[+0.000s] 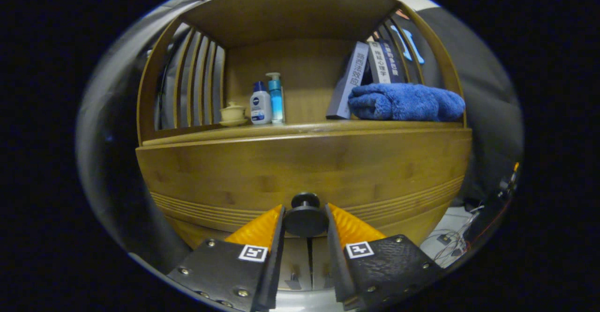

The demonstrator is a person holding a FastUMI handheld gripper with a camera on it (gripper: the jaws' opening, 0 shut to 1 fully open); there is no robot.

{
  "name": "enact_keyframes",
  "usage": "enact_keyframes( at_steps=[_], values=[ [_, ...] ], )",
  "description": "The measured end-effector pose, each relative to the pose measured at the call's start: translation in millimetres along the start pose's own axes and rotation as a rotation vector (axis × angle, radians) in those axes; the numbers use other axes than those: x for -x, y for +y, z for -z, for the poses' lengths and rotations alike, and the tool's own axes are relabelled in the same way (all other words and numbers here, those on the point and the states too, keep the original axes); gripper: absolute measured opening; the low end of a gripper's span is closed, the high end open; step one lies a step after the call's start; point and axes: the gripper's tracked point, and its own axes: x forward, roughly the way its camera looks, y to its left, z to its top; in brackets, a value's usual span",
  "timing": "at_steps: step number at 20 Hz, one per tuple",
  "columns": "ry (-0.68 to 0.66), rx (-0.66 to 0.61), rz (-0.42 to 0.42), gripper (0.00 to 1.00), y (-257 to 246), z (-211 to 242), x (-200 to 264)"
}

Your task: Pull open the drawer, take out the items inside it, and place them on the countertop above the cabinet.

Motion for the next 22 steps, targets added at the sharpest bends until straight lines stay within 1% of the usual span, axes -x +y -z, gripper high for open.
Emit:
enact_keyframes(
  at_steps=[1, 2, 3, 5, 6, 7, 9, 14, 16, 17, 18, 22],
  values=[
    [-0.029, 0.01, 0.011, 0.47, -2.1, -6.8, -0.7],
    [-0.016, 0.025, 0.032, 0.46, -5.5, -3.9, -3.0],
    [-0.033, 0.035, 0.025, 0.46, -3.3, -6.5, -1.5],
    [-0.018, 0.018, 0.01, 0.41, -3.5, -2.3, -1.2],
    [0.005, 0.007, 0.007, 0.33, -2.4, -0.2, 1.3],
    [0.019, 0.012, -0.001, 0.33, -1.7, 1.6, 4.4],
    [0.019, 0.01, -0.009, 0.33, -2.5, 1.9, 20.9],
    [0.014, -0.008, 0.008, 0.33, -4.9, 7.6, 75.8],
    [0.007, 0.0, 0.0, 0.33, -5.1, 8.9, 93.6],
    [0.019, -0.004, -0.002, 0.33, -5.3, 11.5, 95.0],
    [0.029, -0.01, 0.0, 0.24, -6.0, 11.8, 107.3],
    [0.029, -0.009, 0.007, 0.24, -5.9, 17.1, 145.0]
  ],
)
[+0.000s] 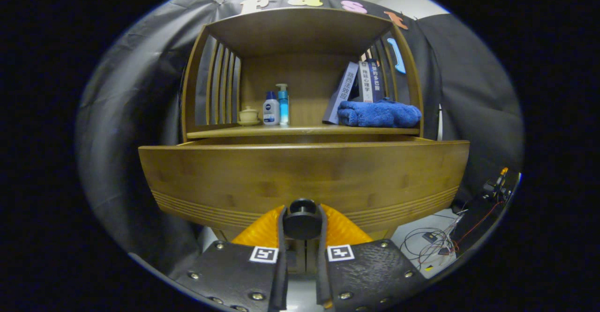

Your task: Pull open the drawer, take out the items inside it, and place them on the countertop above the cabinet.

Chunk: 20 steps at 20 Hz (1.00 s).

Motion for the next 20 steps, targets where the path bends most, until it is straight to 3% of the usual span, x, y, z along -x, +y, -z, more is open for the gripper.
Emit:
enact_keyframes(
  at_steps=[6, 15, 18, 20],
  values=[
    [0.024, 0.023, 0.0, 0.24, -0.9, 17.0, 35.0],
    [0.06, 0.034, -0.019, 0.24, 2.5, 21.5, 40.5],
    [0.065, -0.001, -0.029, 0.45, 0.6, 3.2, 57.4],
    [0.056, 0.011, 0.005, 0.68, -11.7, -20.0, 60.0]
  ],
)
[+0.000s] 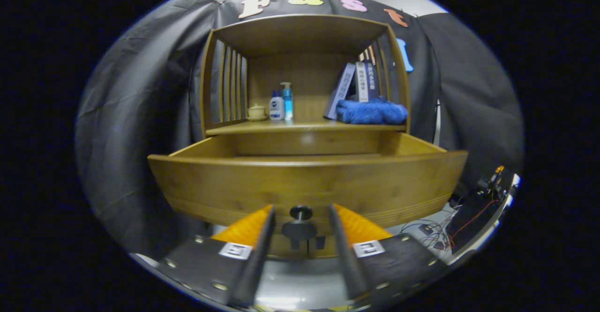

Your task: Pull open the drawer, take out the items inside it, and place them on the countertop above the cabinet.

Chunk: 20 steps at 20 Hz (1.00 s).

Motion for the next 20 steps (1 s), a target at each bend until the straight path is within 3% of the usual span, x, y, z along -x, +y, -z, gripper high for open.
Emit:
enact_keyframes(
  at_steps=[3, 11, 16, 20],
  values=[
    [0.029, 0.007, 0.015, 1.0, -2.4, -23.1, 2.5],
    [0.1, -0.067, -0.034, 1.0, 18.1, -83.5, -20.7],
    [0.26, -0.086, -0.061, 1.0, 21.0, -85.2, -76.8],
    [0.402, -0.069, -0.001, 1.0, 3.2, -67.7, -122.0]
  ],
)
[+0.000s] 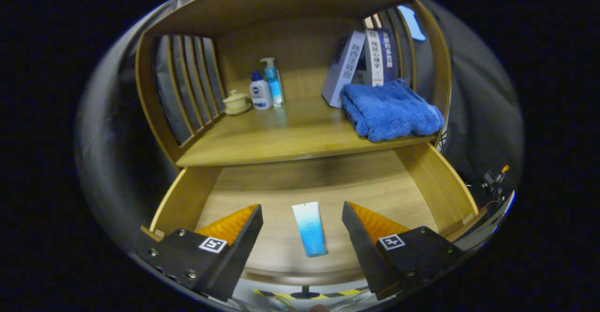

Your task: Pull open the drawer, take out the items inside it, and place them on the countertop above the cabinet.

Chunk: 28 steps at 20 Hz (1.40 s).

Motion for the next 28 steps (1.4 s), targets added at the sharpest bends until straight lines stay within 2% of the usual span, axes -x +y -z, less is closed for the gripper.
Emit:
enact_keyframes(
  at_steps=[1, 5, 7, 9, 11, 15, 18, 20, 23, 28],
  values=[
    [0.032, 0.024, 0.021, 1.0, -5.2, 0.9, -8.6],
    [0.178, 0.092, 0.015, 1.0, -3.9, 16.5, -40.9],
    [0.318, 0.078, 0.002, 1.0, -2.8, 40.7, -50.3],
    [0.431, 0.034, -0.043, 1.0, 8.3, 58.9, -54.4],
    [0.476, 0.015, -0.025, 0.95, 3.1, 63.2, -59.3],
    [0.563, 0.043, 0.026, 0.73, -2.1, 82.7, -65.0],
    [0.548, 0.131, 0.024, 0.43, -3.7, 71.5, -58.2],
    [0.492, 0.125, 0.004, 0.43, 3.0, 70.5, -59.5],
    [0.408, 0.059, -0.076, 0.43, 7.1, 62.2, -58.1],
    [0.201, -0.066, -0.129, 0.43, 2.3, 20.8, -51.7]
  ],
)
